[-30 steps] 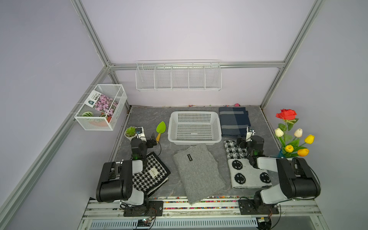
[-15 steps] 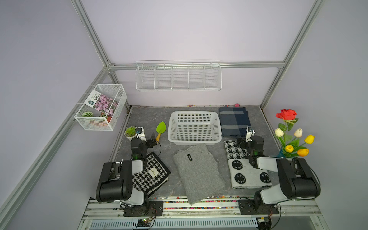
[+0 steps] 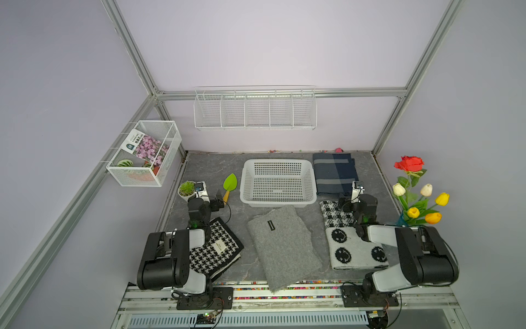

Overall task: Put the folded scarf in the basket
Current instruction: Adjust the scarf at the center of the board.

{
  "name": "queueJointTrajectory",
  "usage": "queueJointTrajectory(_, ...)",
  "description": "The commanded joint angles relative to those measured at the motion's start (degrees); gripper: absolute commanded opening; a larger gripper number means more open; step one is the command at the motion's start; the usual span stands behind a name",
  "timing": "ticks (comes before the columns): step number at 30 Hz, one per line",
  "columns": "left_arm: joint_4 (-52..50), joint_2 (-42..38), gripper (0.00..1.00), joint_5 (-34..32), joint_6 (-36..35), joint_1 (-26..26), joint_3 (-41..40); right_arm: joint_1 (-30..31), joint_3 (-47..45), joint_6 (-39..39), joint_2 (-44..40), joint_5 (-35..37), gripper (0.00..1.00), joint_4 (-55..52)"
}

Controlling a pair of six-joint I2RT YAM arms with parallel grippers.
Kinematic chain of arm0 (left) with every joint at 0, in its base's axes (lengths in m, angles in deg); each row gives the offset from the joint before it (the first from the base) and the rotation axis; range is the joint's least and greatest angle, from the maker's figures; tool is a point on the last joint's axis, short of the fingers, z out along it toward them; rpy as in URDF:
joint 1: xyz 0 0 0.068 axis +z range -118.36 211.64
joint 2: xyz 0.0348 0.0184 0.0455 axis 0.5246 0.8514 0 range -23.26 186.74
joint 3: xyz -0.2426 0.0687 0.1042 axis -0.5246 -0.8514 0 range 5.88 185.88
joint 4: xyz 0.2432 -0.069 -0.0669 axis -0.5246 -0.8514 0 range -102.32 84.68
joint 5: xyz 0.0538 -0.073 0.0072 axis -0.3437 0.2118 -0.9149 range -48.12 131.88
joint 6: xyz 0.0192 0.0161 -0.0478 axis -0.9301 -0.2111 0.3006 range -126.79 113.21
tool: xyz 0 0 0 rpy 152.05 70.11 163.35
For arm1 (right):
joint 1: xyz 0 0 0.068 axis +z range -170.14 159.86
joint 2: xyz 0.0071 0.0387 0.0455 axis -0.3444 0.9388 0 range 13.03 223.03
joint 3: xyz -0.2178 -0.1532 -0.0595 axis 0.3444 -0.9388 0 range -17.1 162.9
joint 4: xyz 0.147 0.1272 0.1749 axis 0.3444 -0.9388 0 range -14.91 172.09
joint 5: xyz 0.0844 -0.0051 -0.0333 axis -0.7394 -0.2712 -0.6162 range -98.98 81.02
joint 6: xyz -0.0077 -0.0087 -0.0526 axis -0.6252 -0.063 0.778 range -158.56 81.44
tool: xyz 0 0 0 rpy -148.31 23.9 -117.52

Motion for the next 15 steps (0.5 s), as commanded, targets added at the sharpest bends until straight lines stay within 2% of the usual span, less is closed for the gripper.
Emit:
queueJointTrajectory(1,-15.0,-8.4,1.0,-7.5,-0.6,-3.2,5.9,3.3,3.5,2.2,-8.5,0.7,0.98,-11.0)
queueJointTrajectory(3,-19.5,-13.3,0.98,-5.1,2.2,-4.4,7.1,5.7,9.2,0.2,-12.6,0.6,0.96,-24.0)
queueJointTrajectory(5,-21.6,-15.4,0.97,2.0,7.2,-4.6,8.5,7.9,13.2,-2.5,-13.9,-2.1,0.96,-30.9)
queueJointTrajectory(7,-23.6,-14.2,0.95,10.7,10.2,-5.2,11.1,9.9,15.7,-5.8,-14.2,-7.4,0.95,-33.5)
queueJointTrajectory(10,-28.4,-9.6,0.95,14.0,15.1,-6.8,15.7,12.4,19.4,-12.3,-12.6,-11.5,0.95,-36.9)
queueJointTrajectory(12,-28.1,-6.6,0.9,17.4,18.4,-7.2,16.9,12.8,23.3,-16.2,-9.8,-15.8,0.93,-41.7)
queueJointTrajectory(15,-26.1,-4.8,0.89,17.3,20.9,-8.9,16.6,13.9,24.9,-18.1,-6.1,-20.4,0.91,-43.1)
